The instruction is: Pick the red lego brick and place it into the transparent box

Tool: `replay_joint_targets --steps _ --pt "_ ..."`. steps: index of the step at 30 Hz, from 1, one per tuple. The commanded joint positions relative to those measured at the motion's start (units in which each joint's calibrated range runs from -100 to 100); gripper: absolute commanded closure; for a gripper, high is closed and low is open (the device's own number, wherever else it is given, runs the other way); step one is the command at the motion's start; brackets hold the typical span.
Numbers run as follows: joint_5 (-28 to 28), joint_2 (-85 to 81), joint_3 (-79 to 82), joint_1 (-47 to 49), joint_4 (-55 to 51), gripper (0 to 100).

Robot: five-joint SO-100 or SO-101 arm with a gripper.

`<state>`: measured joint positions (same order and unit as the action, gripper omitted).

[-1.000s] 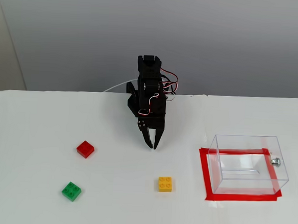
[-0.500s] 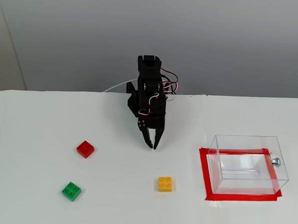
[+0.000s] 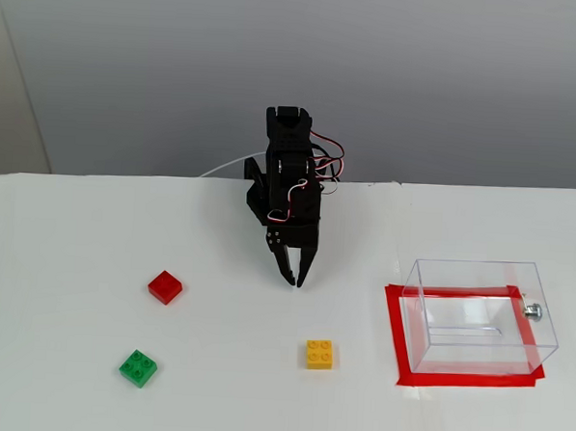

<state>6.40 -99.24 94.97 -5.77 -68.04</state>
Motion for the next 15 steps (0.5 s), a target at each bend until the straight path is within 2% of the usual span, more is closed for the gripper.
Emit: replay_joint_targets --steps 1,15 --pt "0.1 -0.5 -0.9 -0.3 0.2 98" --pt "-0.2 -0.5 -0.9 0.2 0.4 98"
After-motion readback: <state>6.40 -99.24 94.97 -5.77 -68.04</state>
